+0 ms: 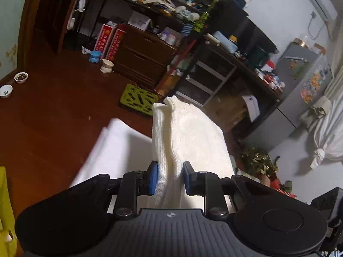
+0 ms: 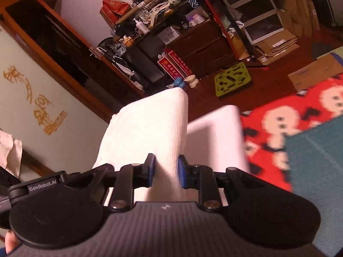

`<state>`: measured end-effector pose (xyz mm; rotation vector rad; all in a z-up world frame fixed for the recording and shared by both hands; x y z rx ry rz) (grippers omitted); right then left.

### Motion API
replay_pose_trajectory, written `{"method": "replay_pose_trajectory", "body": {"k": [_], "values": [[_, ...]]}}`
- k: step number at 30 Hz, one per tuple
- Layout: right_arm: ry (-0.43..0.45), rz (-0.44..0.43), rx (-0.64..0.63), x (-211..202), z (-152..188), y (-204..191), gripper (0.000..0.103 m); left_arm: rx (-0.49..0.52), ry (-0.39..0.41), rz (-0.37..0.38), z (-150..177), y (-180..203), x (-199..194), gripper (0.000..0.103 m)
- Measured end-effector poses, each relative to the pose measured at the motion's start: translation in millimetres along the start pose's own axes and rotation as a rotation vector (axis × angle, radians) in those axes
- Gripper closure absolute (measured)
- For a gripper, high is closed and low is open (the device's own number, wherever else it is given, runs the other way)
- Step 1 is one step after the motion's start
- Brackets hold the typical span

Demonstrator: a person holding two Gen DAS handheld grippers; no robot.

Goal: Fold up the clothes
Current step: 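Carry the folded sweater with both tools onto the white towel stack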

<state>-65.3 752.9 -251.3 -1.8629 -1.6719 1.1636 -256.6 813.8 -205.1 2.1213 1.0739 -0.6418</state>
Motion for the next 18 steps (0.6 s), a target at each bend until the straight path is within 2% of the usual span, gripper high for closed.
{"method": "replay_pose_trajectory", "body": {"k": [5,10,13,18], "values": [[0.023,0.004,0.044,61,3,4,0.078,-0.003,0.024,-0.038,-16,-31,31,0.079],[0.005,0.032,0.086,104,14,22,0.078,-0.023,-0.007,-0.066,-4,-48,58,0.078],[-0.004,0.037,0.113,115,25,35,0.076,-0.060,-0.004,-0.044,4,-58,57,0.073],[0.003,0.026,0.079,114,34,36,0.072,-0.073,0.004,-0.037,19,-70,42,0.065]]}}
Point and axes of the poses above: each gripper's, at about its wrist camera, not at the fingertips, and x roughly the way its jaws point, y to its right, z to its underside, the point moved 9 cm from there along x, roughly the way its jaws point, and after that the axes turned 11 degrees about -z, right-handed, at the moved point
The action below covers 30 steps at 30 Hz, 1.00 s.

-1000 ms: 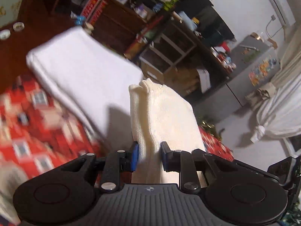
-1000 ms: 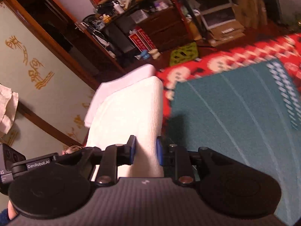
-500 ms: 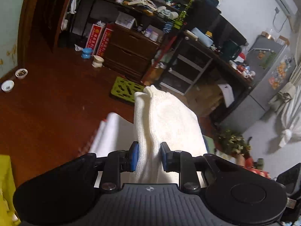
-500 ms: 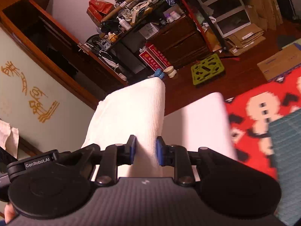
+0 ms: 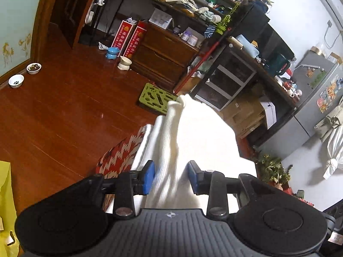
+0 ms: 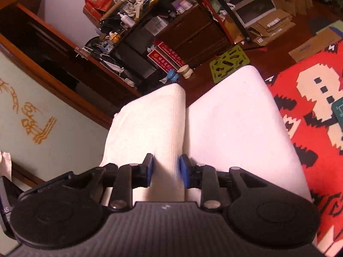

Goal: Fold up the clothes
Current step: 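Carry the folded sweater with both tools onto the white towel stack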

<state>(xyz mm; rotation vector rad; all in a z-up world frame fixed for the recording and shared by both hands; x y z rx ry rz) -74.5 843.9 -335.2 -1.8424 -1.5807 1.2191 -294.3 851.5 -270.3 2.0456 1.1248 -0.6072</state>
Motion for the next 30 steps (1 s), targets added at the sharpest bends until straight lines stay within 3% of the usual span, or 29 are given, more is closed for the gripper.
{"method": "replay_pose_trajectory", "body": {"k": [6,13,15,16,17,22,25,30], "values": [[-0.017,0.005,-0.007,-19,21,3,0.072,-0.060,-0.012,0.007,24,-18,-21,0.063],[-0.081,0.009,-0.045,-39,60,4,0.075,-0.057,-0.031,-0.027,47,-33,-44,0.064],[-0.109,0.002,-0.067,-45,68,3,0.081,-0.041,-0.028,-0.033,48,-35,-55,0.064],[-0.125,-0.002,-0.078,-49,71,2,0.092,-0.033,-0.024,-0.036,48,-35,-60,0.067],[-0.135,-0.005,-0.083,-53,71,2,0.094,-0.024,-0.014,-0.037,46,-35,-66,0.071],[-0.069,-0.041,-0.134,-75,26,-3,0.094,0.012,0.078,0.022,2,-3,-80,0.081],[-0.055,-0.062,-0.203,-64,-14,-10,0.094,0.061,0.055,0.050,-23,31,-47,0.083],[-0.126,-0.094,-0.247,-4,-55,-12,0.094,0.080,0.011,-0.012,-50,64,26,0.091]]}}
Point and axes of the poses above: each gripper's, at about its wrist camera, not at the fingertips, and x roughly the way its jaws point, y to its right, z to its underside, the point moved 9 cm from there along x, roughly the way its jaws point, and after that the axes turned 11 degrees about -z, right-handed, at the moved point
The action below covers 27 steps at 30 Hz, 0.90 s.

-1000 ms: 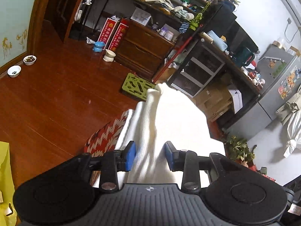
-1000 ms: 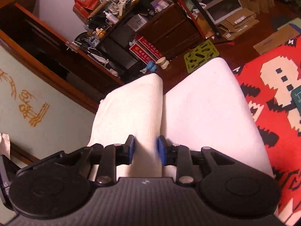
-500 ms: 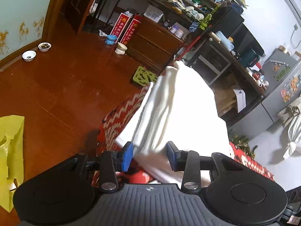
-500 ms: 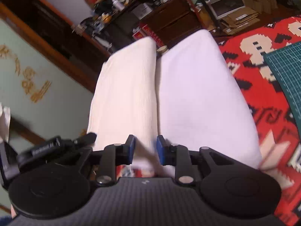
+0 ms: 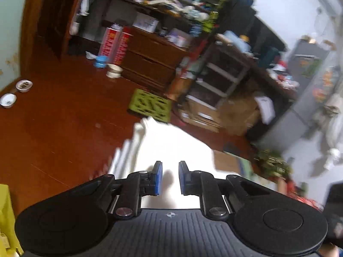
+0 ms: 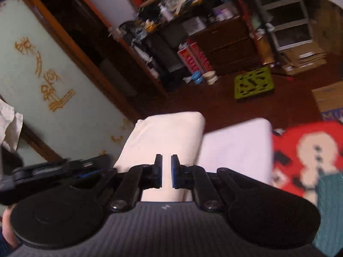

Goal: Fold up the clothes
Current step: 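Carry the folded sweater with both tools onto the white towel stack, then open both tools to release the sweater on the stack and withdraw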

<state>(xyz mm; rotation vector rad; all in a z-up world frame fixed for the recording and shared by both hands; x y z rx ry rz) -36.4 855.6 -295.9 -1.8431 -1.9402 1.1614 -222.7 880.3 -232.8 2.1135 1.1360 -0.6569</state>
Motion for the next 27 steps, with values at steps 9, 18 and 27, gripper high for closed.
{"method": "replay_pose_trajectory", "body": {"k": [9,18,27], "values": [[-0.061,0.039,-0.069,60,-30,29,0.096,0.036,-0.017,-0.116,-17,2,26,0.091],[-0.096,0.069,-0.129,-13,-29,5,0.078,0.071,-0.004,-0.124,13,3,-91,0.064],[-0.125,0.111,-0.245,-144,22,-108,0.033,0.145,0.024,-0.151,108,50,-239,0.030]]}}
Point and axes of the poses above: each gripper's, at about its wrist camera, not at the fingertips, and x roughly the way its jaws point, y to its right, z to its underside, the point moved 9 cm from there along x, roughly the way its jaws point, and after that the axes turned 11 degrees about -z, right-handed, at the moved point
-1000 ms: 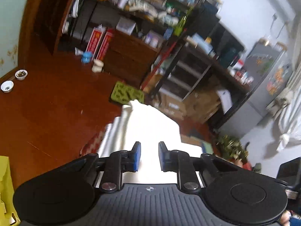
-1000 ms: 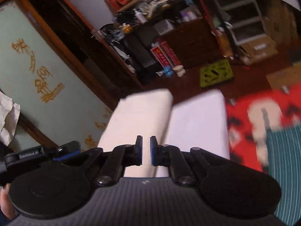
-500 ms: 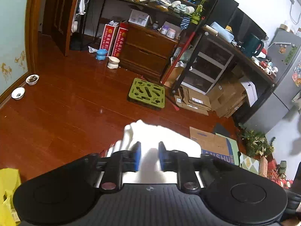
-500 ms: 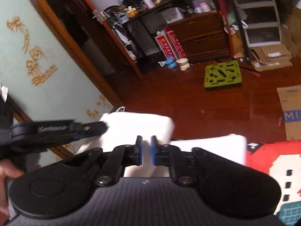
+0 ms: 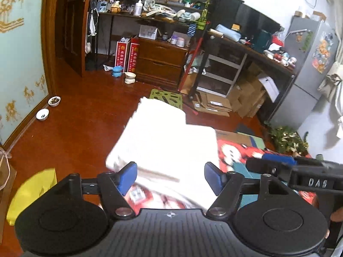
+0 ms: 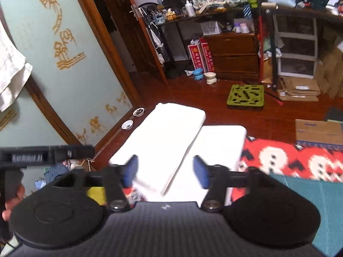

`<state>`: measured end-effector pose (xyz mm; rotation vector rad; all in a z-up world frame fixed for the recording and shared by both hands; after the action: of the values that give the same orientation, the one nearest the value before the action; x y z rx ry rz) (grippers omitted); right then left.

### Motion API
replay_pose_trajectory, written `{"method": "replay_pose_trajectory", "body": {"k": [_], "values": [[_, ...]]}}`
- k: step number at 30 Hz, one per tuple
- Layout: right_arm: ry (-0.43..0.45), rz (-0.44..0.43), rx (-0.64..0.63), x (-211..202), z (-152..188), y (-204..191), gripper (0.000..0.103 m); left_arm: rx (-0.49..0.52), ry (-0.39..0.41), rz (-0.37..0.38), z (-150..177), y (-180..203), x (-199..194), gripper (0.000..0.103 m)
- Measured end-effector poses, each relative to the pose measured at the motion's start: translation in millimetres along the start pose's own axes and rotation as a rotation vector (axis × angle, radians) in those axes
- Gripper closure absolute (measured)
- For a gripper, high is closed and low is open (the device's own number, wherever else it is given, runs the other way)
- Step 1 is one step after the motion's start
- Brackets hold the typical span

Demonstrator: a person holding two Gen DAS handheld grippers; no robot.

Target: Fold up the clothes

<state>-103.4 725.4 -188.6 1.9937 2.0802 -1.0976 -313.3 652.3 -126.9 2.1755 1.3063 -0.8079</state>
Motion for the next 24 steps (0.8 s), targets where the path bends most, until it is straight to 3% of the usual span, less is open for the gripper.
{"method": "replay_pose_trajectory", "body": {"k": [8,12,16,18,21,24], "values": [[0.003,0.044,-0.026,-126,74,-78,0.002,0.051,0.000,-0.047,94,15,-93,0.026],[-0.003,0.060,-0.030,-170,117,-98,0.001,0.052,0.009,-0.060,129,17,-120,0.018],[-0.029,0.068,-0.006,-199,156,-114,0.000,0.022,-0.034,-0.035,153,18,-135,0.017],[-0.047,0.080,-0.012,-207,172,-121,0.000,0.020,-0.026,-0.065,160,19,-144,0.017],[-0.065,0.109,-0.035,-216,184,-135,0.000,0.052,0.001,-0.112,167,20,-160,0.017],[-0.059,0.176,-0.037,-228,189,-146,0.000,0.068,0.036,-0.098,169,23,-176,0.017]]}}
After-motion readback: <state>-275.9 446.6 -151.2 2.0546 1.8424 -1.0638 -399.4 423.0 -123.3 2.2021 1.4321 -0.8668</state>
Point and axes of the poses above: each gripper's, at about its wrist camera, not at the fingertips, and x roughly the way its jaws point, y to its right, z to its underside, the point moved 9 cm from there along x, roughly the way its jaws point, and after that the axes turned 11 degrees about -z, right-handed, at the moved point
